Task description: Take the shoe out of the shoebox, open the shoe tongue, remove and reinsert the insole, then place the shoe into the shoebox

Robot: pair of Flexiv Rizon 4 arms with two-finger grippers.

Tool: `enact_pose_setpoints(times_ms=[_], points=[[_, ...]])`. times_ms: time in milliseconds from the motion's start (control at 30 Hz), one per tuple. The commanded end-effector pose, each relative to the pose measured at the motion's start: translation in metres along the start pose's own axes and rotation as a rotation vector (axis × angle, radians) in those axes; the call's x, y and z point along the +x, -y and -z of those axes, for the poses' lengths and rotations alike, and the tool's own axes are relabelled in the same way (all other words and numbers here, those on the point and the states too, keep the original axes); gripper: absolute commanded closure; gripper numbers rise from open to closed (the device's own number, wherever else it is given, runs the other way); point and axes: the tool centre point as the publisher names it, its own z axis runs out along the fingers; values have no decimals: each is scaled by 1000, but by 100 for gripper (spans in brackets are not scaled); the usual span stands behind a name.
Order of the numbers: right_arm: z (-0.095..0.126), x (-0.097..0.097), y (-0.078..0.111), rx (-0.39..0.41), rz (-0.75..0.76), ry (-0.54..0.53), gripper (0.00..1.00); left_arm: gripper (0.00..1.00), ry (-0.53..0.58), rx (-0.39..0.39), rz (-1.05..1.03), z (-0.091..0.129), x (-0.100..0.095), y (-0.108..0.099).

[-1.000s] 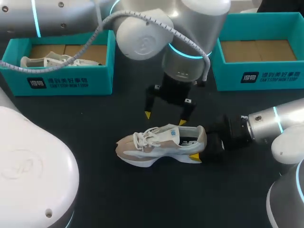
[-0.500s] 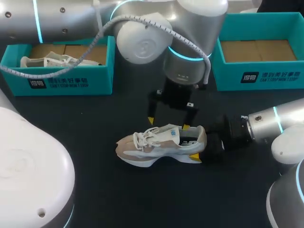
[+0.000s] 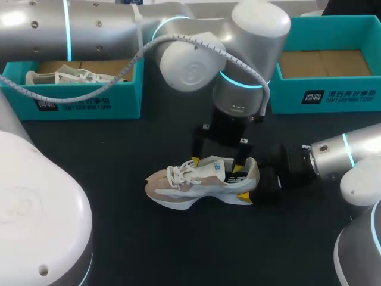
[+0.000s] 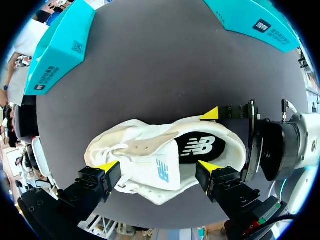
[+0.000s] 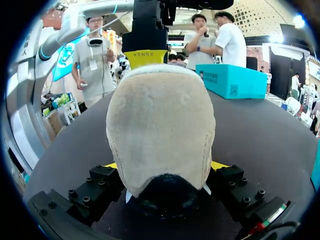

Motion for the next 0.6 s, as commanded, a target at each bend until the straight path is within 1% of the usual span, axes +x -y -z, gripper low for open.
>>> enact_pose_setpoints(times_ms=[33,400,533,600], points=[[-10,-1,8,3,-2,0,100,0,15,-1,12,-5,7,2],[-10,-1,8,3,-2,0,100,0,77,1,43,-26,1,0],[-10,-1,8,3,-2,0,100,0,107,15,51,-27,-6,-2],[-10,-1,8,3,-2,0,100,0,127,22,63,-27,-13,-1]])
